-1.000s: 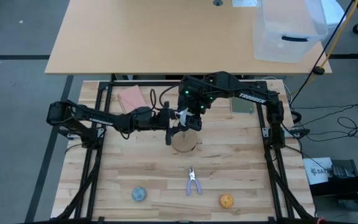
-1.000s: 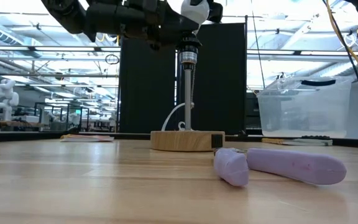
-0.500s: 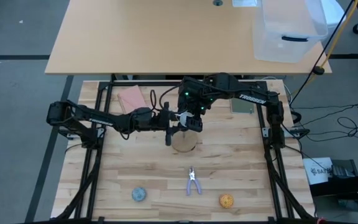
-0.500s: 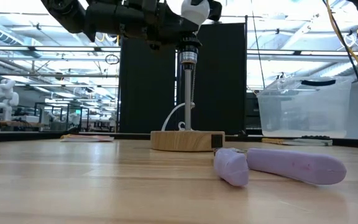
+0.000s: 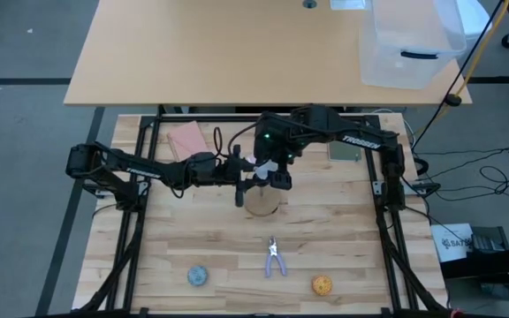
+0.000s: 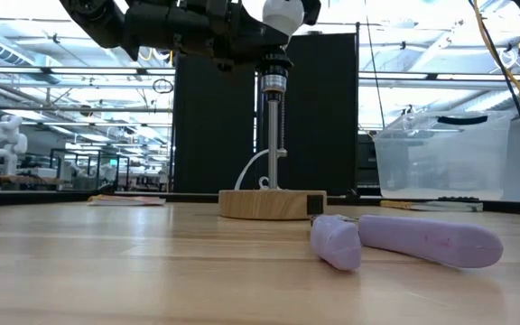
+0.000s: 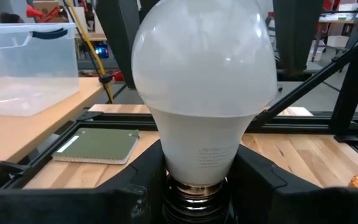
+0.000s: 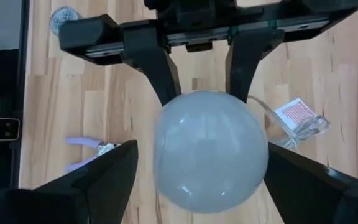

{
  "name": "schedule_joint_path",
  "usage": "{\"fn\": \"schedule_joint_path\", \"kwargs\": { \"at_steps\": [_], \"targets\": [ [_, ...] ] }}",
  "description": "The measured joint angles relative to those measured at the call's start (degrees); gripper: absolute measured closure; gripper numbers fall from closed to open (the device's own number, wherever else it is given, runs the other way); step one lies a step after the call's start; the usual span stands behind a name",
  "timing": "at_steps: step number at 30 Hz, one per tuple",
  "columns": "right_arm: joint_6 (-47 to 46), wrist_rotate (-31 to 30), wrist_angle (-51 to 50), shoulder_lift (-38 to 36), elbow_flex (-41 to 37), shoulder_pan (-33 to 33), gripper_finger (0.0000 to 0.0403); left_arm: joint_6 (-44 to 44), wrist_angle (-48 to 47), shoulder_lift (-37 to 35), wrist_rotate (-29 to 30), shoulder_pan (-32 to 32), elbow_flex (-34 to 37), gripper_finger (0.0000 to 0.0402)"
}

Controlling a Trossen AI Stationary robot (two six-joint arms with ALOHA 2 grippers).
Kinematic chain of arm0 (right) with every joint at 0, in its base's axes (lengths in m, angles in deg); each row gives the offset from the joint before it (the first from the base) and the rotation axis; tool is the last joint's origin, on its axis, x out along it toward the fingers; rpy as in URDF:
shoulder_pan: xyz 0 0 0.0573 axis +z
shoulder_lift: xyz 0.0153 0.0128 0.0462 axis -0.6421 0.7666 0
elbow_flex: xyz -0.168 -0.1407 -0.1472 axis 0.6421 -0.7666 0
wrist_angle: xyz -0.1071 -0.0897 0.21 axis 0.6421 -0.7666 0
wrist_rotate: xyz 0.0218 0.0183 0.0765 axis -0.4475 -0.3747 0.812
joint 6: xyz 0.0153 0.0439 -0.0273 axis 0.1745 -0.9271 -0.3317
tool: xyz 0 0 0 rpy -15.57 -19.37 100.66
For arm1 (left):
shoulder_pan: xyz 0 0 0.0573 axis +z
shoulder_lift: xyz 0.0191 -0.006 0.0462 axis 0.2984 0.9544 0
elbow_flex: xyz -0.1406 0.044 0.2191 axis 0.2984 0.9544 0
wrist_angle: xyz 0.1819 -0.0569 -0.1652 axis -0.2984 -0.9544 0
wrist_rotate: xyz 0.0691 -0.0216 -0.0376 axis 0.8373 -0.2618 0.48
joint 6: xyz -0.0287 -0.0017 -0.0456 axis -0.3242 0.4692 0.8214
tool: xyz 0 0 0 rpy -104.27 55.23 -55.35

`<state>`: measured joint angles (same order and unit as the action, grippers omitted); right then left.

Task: Screw lightbulb
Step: Insert the lightbulb on the lamp

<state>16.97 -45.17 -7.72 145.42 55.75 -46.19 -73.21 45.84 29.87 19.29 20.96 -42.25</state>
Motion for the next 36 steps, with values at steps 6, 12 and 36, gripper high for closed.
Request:
{"fn": "schedule_joint_path", "kwargs": {
  "at_steps": [6, 12, 36],
  "targets": [
    [1.6, -3.7, 1.2, -1.5, 0.0, 0.1, 0.0081, 0.2, -0.1, 0.0, 0.1, 0.0, 0.0, 0.0258],
    [2.6, -7.3, 9.4, -4.7, 0.0, 0.2, 0.0081, 0.2, -0.1, 0.0, 0.1, 0.0, 0.0, 0.0257],
    [3.3, -22.4, 38.9, -9.6, -13.4, 9.1, 0.0087, 1.2, -0.2, 0.0, 0.1, 0.0, 0.0, 0.0257]
  ]
}}
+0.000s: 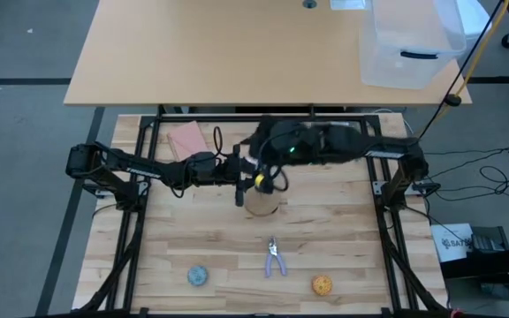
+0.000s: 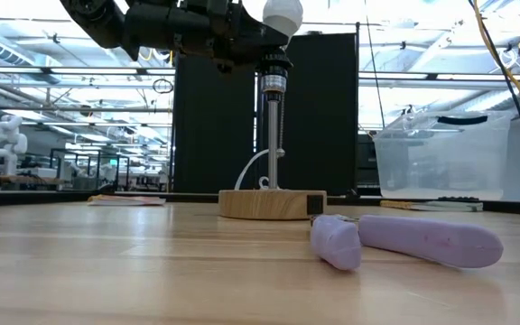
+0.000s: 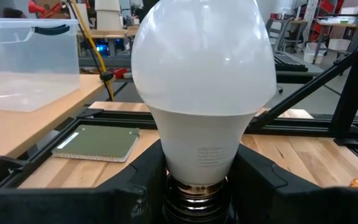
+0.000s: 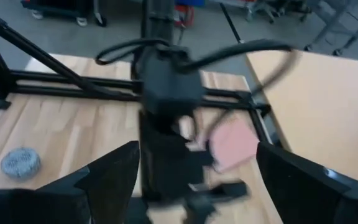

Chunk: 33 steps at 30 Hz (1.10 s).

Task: Screw lightbulb
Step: Insert the lightbulb on the lamp

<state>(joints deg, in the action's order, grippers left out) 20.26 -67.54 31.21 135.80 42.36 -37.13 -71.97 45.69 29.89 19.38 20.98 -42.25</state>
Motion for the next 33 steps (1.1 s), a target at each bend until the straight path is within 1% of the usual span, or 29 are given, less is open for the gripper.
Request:
{"fn": "schedule_joint_path", "kwargs": {
  "at_steps": [5, 9, 11, 13, 16, 20, 23, 27, 30, 33],
  "targets": [
    [3.6, 0.0, 17.3, 0.2, -8.7, 3.0, 0.0088, 0.0, 0.0, 0.0, 0.0, 0.0, 0.0, 0.0257],
    [6.1, 0.1, 24.4, -0.7, -11.5, 4.4, 0.0088, 0.0, 0.0, 0.0, 0.0, 0.0, 0.0, 0.0257],
    [7.1, -1.3, 27.5, -2.4, -13.7, 4.9, 0.0088, 0.0, 0.0, 0.0, 0.0, 0.0, 0.0, 0.0257],
    [8.3, -3.2, 32.6, -5.2, -17.3, 5.3, 0.0088, 0.0, 0.0, 0.0, 0.0, 0.0, 0.0, 0.0257],
    [9.1, -4.1, 42.0, -10.5, -25.7, 5.5, 0.0088, 0.0, 0.1, 0.0, 0.0, 0.0, 0.0, 0.0257],
    [9.3, -4.7, 52.6, -19.7, -40.0, 5.0, 0.0088, 0.0, 0.2, 0.0, 0.0, 0.0, 0.1, 0.0257],
    [7.6, -4.9, 56.4, -27.3, -50.0, 4.2, 0.0088, 0.0, 0.3, 0.0, 0.0, 0.0, 0.1, 0.0257],
    [1.8, -4.5, 56.7, -35.7, -61.5, 3.1, 0.0088, 0.0, 0.3, 0.0, 0.0, 0.0, 0.1, 0.0257],
    [-1.6, -4.5, 59.8, -39.1, -69.2, 3.1, 0.0088, 0.0, 0.3, 0.0, 0.0, 0.0, 0.1, 0.0257],
    [-3.4, -4.5, 65.5, -39.9, -75.7, 3.1, 0.0088, 0.0, 0.3, 0.0, 0.0, 0.0, 0.1, 0.0257]
  ]
}}
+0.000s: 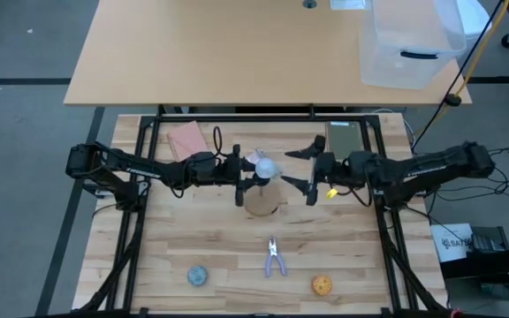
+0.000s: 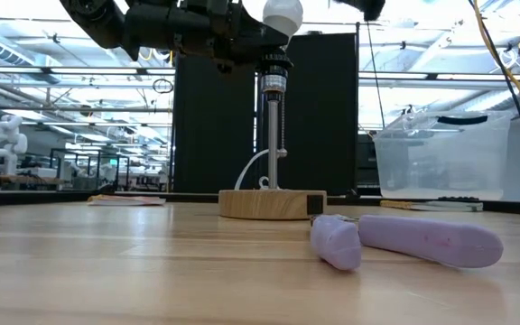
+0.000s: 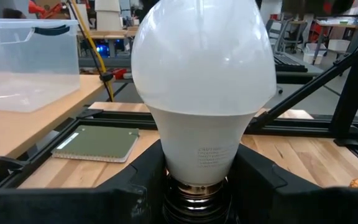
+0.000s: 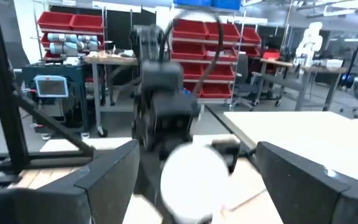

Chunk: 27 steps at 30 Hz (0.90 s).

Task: Screw lightbulb
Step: Insert the lightbulb on the lamp

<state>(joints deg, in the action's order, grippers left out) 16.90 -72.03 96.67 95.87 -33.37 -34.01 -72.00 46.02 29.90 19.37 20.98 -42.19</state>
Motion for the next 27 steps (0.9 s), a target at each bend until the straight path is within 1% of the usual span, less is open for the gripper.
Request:
{"fn": "schedule_joint_path", "kwargs": {
  "at_steps": [3, 9, 11, 14, 17, 22, 27],
  "targets": [
    [-1.0, -1.4, 4.7, 0.4, -4.5, 0.0, 0.0088, 0.0, 0.0, 0.0, 0.0, 0.0, 0.0, 0.0257],
    [-1.5, -1.8, 15.6, 1.8, -10.8, -0.1, 0.0088, 0.0, 0.1, 0.0, 0.0, 0.0, 0.0, 0.0257],
    [-2.0, -1.8, 18.2, 2.7, -11.4, -0.5, 0.0088, 0.0, 0.1, 0.0, 0.0, 0.0, 0.0, 0.0257],
    [-3.5, -1.5, 18.6, 5.1, -11.6, -1.3, 0.0088, 0.1, 0.1, 0.0, 0.0, 0.0, 0.0, 0.0257],
    [-3.9, -0.9, 22.8, 8.3, -11.7, -1.8, 0.0088, 0.1, 0.1, 0.0, 0.0, 0.0, 0.0, 0.0257],
    [-4.0, 2.0, 28.1, 12.4, -11.7, -2.4, 0.0088, 0.3, 0.1, 0.0, 0.0, 0.0, 0.0, 0.0257],
    [-4.2, 2.0, 32.6, 15.0, -11.6, -3.2, 0.0088, 0.3, 0.1, 0.0, 0.0, 0.0, 0.0, 0.0257]
  ]
}}
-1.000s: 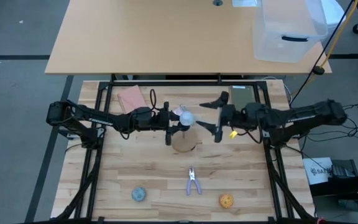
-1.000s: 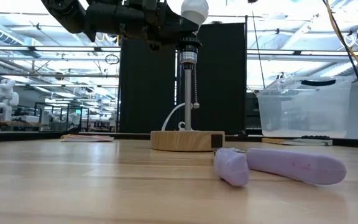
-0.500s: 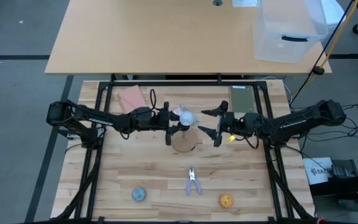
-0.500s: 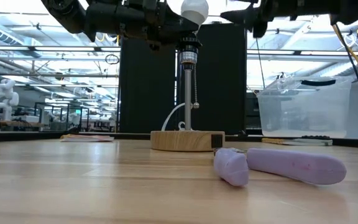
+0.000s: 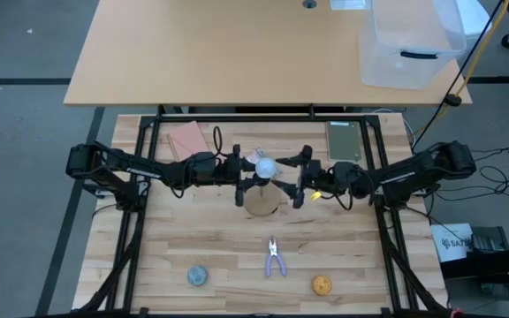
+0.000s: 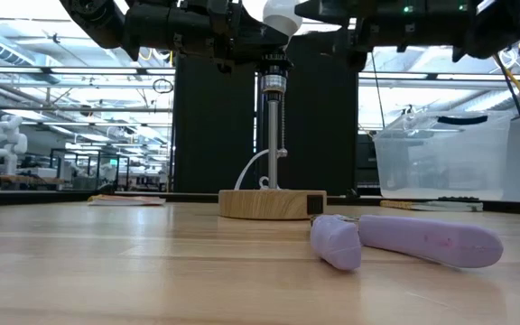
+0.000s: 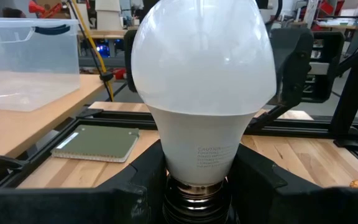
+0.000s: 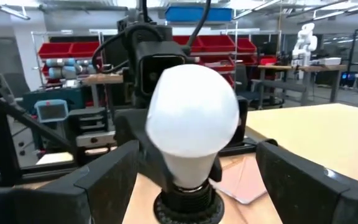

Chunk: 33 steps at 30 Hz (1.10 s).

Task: Screw lightbulb
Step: Insert the lightbulb on the lamp

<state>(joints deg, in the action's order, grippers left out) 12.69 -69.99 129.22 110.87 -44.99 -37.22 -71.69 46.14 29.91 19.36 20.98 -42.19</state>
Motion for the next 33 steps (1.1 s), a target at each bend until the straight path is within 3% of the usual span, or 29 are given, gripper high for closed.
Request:
{"fn": "schedule_joint_path", "kwargs": {
  "at_steps": [13, 23, 33],
  "targets": [
    [-0.6, 4.4, 5.3, 2.8, 0.9, -1.9, 0.0088, 0.1, -0.2, 0.0, 0.0, 0.0, 0.0, 0.0257],
    [1.0, 4.6, -4.2, 2.8, 6.1, -2.0, 0.0088, 0.0, -0.3, 0.0, 0.0, 0.0, 0.0, 0.0257],
    [0.0, 5.6, -2.3, 6.2, 6.1, -2.6, 0.0088, 0.0, -0.4, 0.0, 0.0, 0.0, 0.0, 0.0257]
  ]
}}
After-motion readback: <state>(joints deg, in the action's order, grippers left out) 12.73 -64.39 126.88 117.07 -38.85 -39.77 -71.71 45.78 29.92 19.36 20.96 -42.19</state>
